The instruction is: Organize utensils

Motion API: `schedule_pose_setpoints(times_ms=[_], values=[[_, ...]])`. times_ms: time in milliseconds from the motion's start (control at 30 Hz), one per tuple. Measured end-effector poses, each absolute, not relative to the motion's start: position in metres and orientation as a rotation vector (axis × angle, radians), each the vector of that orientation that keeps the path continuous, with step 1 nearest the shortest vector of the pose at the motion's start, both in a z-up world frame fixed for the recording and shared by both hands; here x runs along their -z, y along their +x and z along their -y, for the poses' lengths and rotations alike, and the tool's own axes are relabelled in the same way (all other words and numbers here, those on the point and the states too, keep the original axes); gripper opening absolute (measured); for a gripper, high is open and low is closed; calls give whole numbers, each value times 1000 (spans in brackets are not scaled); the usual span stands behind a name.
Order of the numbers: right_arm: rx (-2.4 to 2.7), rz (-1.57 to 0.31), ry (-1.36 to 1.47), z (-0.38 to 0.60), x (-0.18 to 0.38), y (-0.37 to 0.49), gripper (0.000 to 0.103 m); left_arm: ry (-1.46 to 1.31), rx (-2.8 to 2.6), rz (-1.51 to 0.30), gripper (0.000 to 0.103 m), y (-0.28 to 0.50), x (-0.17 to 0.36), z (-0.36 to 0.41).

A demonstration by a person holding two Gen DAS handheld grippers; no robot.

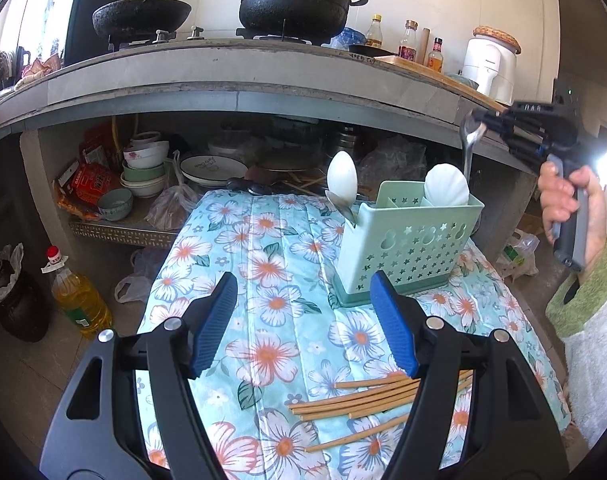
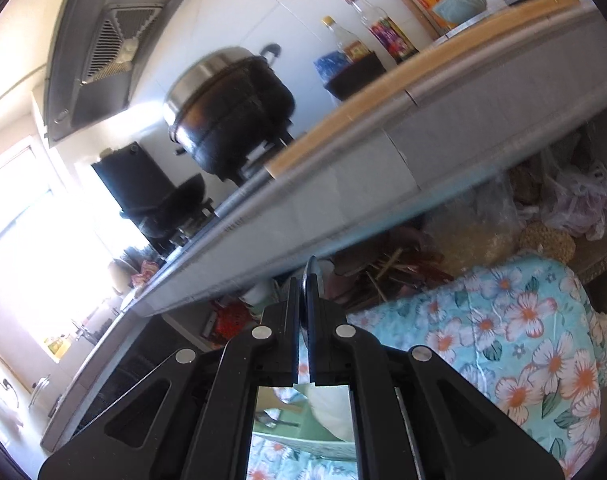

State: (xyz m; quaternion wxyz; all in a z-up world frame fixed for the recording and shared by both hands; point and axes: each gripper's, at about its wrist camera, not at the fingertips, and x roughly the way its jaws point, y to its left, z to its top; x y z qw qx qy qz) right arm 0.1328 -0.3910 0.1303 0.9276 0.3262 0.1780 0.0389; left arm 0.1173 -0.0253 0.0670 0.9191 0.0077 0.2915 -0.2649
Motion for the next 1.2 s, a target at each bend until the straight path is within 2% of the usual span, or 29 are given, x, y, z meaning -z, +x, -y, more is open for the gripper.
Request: schedule_pose_setpoints(times_ms=[233, 633, 767, 900, 1000, 1200], values=[[22, -433, 609, 383, -93, 102, 8, 18, 544, -629, 65, 121, -58, 28], [128, -368, 524, 372, -99, 10, 9, 39, 563, -647, 65, 115, -50, 44], [141, -444, 513, 363, -82, -15, 21, 66, 554, -654, 65, 111, -46, 49], [170, -575, 464, 343, -53, -33, 28, 152, 529, -693, 65, 103, -32, 63], [179, -662, 474, 332, -28, -47, 28, 248, 542, -736, 65, 95, -14, 84], [196, -687, 556, 331, -10, -68, 28, 527, 564, -747, 65, 65, 30, 131]])
